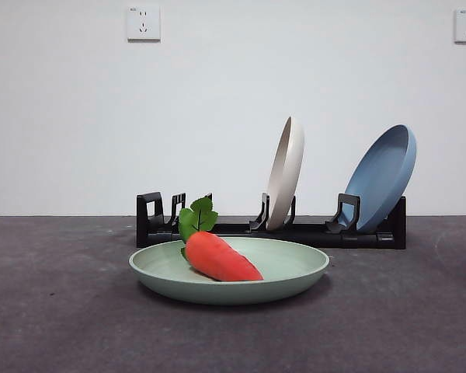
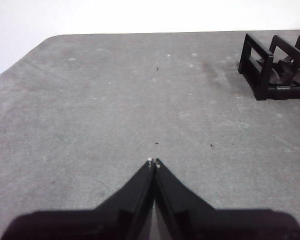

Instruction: Take the green plate from the plate rack,put the plate on the table,take the carrot from the table,put the carrot in the plate

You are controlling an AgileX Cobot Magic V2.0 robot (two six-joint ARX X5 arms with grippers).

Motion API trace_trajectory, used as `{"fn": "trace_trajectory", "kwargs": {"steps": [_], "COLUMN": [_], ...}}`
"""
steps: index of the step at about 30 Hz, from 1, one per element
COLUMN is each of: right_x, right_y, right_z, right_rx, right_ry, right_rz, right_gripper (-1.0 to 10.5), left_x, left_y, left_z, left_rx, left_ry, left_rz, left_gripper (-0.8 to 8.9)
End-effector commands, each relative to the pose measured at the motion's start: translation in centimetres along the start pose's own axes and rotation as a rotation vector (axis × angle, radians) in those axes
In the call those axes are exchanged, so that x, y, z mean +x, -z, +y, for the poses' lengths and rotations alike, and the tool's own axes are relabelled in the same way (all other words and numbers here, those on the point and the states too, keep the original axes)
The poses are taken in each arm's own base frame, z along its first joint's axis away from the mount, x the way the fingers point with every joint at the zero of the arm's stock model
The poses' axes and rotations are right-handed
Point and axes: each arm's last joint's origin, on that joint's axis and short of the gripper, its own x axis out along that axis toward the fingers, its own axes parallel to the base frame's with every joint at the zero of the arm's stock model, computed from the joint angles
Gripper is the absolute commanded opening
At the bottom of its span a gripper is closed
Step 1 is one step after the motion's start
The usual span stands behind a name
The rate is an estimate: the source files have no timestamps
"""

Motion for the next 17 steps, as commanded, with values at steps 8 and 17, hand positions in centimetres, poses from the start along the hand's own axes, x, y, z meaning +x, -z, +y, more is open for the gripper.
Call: {"fn": "trace_trajectory", "kwargs": {"steps": [8,17], "right_x": [0.6,2.3], "right_y": [8.1,14.1], "right_z": [-3.3,-4.3], "right_rx": [0.003,0.07], "right_ry": [0.283,0.4], "right_rz": [-0.205,-0.254], "right_gripper": [0.0,0.0], "left_x": [0.1,0.1], "left_y": [0.3,0.3], "left_z": [0.0,0.0], "left_rx": [-0.007,-0.007], "left_ry": [0.0,0.0], "left_rz": [0.011,0.011], "left_gripper": [-0.03,-0.03]}}
